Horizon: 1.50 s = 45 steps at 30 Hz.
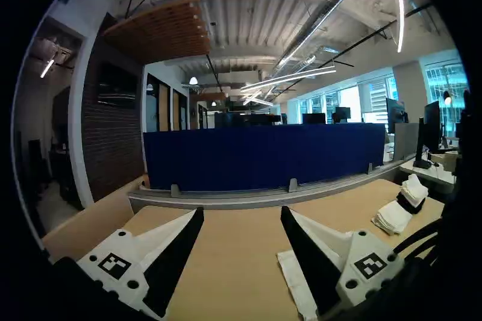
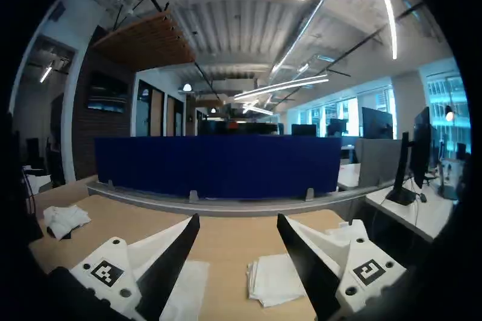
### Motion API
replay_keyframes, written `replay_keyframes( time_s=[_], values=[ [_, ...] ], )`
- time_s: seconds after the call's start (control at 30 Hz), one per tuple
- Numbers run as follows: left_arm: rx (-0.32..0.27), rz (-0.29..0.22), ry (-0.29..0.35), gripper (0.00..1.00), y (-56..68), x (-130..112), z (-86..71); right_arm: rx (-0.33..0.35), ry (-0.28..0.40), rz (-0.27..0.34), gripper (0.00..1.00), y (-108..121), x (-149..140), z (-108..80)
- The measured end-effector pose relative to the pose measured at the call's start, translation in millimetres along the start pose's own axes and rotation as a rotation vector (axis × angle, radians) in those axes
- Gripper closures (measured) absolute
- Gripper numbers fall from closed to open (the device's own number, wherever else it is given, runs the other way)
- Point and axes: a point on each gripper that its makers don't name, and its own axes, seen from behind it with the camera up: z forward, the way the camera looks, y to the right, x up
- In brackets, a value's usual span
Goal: Fold towel
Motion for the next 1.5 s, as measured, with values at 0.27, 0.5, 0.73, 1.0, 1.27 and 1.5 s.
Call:
replay_keyframes(
  time_s=[0.27, 0.5, 0.73, 1.0, 1.27, 1.5],
  values=[
    [-0.143, 0.027, -0.135, 0.05, 24.8, -21, -4.4, 0.172, -0.134, -0.025, 0.00, -30, -17, -4.8],
    [-0.278, 0.053, -0.252, 0.05, 49.2, -37, -14.8, 0.310, -0.272, -0.089, 0.00, -51, -36, -15.0],
    [-0.347, 0.056, -0.306, 0.05, 63.8, -41, -18.9, 0.408, -0.355, -0.154, 0.00, -67, -50, -25.0],
    [-0.398, 0.090, -0.350, 0.05, 77.5, -56, -24.1, 0.441, -0.382, -0.184, 0.00, -74, -61, -26.0],
    [-0.429, 0.114, -0.395, 0.05, 85.6, -88, -25.0, 0.463, -0.431, -0.220, 0.00, -78, -92, -28.7],
    [-0.456, 0.141, -0.444, 0.05, 96.8, -125, -27.3, 0.481, -0.476, -0.224, 0.00, -83, -124, -30.2]
  ],
)
